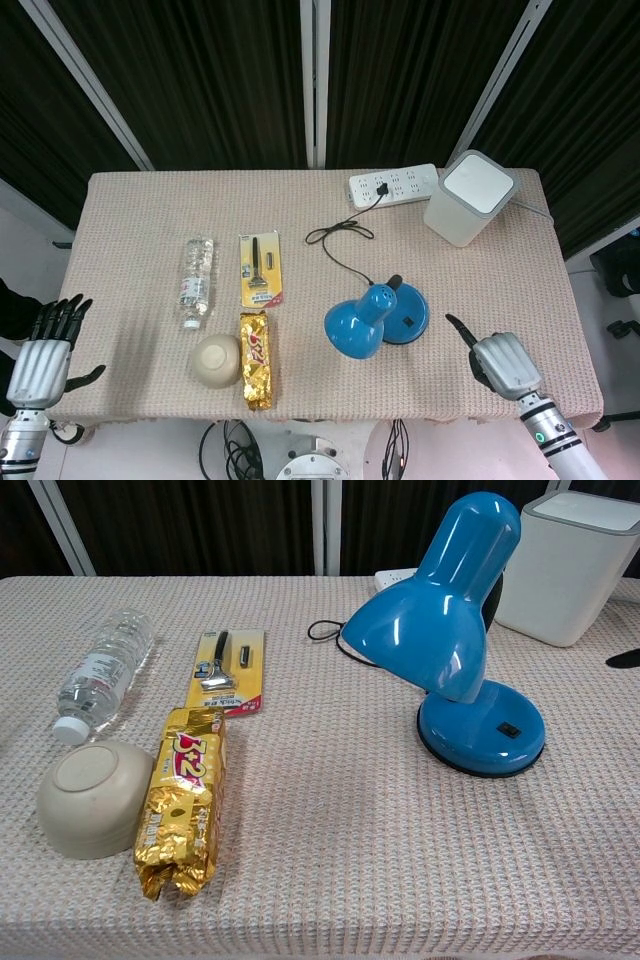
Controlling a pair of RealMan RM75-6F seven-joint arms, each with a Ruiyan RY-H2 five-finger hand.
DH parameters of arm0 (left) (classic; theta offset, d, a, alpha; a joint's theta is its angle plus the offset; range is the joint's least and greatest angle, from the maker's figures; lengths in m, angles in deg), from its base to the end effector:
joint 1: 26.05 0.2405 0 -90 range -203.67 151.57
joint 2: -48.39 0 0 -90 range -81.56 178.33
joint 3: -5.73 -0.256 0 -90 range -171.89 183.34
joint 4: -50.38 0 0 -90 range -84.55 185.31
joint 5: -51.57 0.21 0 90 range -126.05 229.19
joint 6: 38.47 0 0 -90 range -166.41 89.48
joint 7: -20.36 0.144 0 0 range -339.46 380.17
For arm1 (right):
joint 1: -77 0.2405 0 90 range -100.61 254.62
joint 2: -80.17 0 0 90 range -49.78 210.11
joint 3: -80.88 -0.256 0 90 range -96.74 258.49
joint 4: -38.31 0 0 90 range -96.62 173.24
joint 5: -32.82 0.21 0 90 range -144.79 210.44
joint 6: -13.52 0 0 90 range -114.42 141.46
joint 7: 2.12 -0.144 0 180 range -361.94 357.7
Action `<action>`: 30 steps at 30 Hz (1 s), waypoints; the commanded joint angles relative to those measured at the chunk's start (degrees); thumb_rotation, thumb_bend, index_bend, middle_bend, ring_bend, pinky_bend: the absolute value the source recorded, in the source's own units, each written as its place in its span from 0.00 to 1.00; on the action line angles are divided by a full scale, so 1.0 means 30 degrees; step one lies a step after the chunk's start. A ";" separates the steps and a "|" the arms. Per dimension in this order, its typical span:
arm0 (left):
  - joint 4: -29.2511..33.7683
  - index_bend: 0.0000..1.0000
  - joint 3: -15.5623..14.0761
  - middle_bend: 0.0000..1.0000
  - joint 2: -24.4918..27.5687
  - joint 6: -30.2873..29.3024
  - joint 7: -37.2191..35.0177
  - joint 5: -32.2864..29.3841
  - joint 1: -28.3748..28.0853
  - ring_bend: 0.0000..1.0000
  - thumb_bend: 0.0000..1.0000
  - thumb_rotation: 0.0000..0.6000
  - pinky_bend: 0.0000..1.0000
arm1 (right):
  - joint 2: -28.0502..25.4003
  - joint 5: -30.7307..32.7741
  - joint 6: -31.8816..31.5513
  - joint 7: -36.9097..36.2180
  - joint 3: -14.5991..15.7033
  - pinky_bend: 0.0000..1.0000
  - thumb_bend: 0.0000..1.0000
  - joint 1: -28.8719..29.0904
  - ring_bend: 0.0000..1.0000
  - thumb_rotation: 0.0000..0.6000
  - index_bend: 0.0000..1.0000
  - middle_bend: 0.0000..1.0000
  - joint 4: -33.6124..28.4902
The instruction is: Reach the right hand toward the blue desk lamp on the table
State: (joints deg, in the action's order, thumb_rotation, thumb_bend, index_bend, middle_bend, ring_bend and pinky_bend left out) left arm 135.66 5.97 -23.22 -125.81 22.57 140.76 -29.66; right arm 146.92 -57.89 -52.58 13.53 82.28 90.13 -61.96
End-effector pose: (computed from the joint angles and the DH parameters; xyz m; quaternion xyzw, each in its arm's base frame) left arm -0.3199 0.1652 0.1233 -0.6136 -0.3743 -0.3816 0.5812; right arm -0.2590 -0.1889 0.0768 0.7550 -0.3726 0.3001 0.4484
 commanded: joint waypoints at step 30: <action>-0.0410 0.00 -0.0027 0.00 -0.0035 0.0385 -0.0603 -0.0220 -0.0081 0.00 0.07 1.00 0.00 | 0.2646 0.8316 0.3922 0.7029 -0.0323 0.69 0.85 0.3827 0.82 1.00 0.00 0.86 -0.1427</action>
State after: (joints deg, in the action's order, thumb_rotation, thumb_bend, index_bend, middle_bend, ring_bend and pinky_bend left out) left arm 134.43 5.90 -23.32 -124.66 20.73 140.10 -29.90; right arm 154.88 -33.02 -40.74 34.58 81.22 101.56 -66.21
